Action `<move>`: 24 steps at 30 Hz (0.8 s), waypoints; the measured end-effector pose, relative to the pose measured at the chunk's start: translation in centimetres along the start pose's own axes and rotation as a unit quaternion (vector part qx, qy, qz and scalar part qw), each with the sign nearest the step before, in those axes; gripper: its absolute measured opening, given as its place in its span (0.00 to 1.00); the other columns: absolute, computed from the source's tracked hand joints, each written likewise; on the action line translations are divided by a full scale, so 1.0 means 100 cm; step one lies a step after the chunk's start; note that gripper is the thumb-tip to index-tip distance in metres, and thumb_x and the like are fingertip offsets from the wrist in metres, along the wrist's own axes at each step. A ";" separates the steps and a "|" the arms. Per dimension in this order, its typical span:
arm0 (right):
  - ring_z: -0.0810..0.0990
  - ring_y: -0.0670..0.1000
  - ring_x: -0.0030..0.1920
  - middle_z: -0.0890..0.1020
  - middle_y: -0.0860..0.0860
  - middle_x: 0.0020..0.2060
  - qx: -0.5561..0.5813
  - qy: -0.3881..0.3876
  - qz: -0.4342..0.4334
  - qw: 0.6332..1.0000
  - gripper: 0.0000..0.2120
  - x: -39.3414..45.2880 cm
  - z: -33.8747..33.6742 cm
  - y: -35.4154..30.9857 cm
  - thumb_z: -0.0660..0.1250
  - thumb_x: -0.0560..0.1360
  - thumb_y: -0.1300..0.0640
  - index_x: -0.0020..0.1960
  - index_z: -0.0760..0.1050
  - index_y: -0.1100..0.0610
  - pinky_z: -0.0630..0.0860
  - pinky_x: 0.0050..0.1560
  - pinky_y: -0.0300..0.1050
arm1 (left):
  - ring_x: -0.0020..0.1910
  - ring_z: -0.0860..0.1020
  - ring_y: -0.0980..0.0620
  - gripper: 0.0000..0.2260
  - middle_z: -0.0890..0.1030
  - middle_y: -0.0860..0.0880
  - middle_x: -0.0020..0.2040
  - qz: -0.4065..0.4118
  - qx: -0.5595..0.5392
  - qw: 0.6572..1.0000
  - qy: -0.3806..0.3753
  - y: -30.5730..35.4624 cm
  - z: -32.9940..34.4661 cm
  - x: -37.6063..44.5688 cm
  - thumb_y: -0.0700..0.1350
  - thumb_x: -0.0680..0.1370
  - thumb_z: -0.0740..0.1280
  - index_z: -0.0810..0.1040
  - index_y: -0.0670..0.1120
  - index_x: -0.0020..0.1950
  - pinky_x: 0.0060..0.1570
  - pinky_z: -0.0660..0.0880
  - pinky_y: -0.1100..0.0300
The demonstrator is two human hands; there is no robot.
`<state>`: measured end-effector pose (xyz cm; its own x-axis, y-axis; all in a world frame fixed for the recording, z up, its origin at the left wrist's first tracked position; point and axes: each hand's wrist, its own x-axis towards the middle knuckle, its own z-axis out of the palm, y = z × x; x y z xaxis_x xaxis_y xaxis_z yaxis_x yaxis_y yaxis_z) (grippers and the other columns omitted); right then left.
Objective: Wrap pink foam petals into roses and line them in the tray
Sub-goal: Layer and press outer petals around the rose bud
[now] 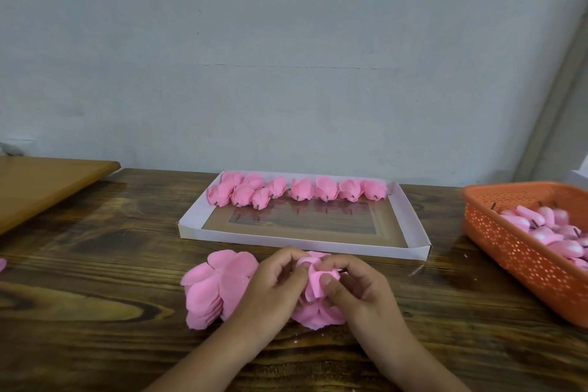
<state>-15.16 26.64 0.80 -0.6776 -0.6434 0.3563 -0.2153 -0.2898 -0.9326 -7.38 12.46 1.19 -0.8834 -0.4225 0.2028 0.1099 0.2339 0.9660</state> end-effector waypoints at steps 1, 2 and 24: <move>0.85 0.54 0.48 0.86 0.55 0.49 -0.010 0.000 -0.007 1.000 0.06 0.000 -0.001 0.000 0.67 0.76 0.63 0.51 0.82 0.60 0.80 0.45 0.42 | 0.47 0.83 0.54 0.10 0.85 0.52 0.44 0.002 -0.002 1.000 0.003 0.000 0.000 0.000 0.44 0.83 0.65 0.84 0.56 0.47 0.43 0.78 0.65; 0.85 0.53 0.49 0.86 0.54 0.50 -0.023 0.003 -0.014 1.000 0.07 0.000 -0.001 0.001 0.67 0.75 0.62 0.51 0.82 0.61 0.80 0.46 0.42 | 0.47 0.83 0.56 0.11 0.85 0.53 0.45 0.004 -0.005 1.000 0.004 0.001 0.000 0.000 0.44 0.83 0.65 0.84 0.56 0.48 0.43 0.78 0.66; 0.83 0.49 0.54 0.86 0.48 0.51 -0.065 0.026 0.011 0.997 0.10 -0.002 0.001 -0.009 0.66 0.77 0.65 0.50 0.85 0.56 0.79 0.53 0.44 | 0.43 0.85 0.55 0.18 0.86 0.54 0.43 0.112 0.068 0.991 0.025 -0.004 -0.001 -0.004 0.37 0.82 0.64 0.79 0.62 0.53 0.39 0.78 0.65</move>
<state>-14.78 26.92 1.60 -0.7184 -0.6092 0.3360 -0.2875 -0.1798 -0.9407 -6.99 12.45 0.70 -0.8198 -0.3893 0.4199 0.2343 0.4412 0.8663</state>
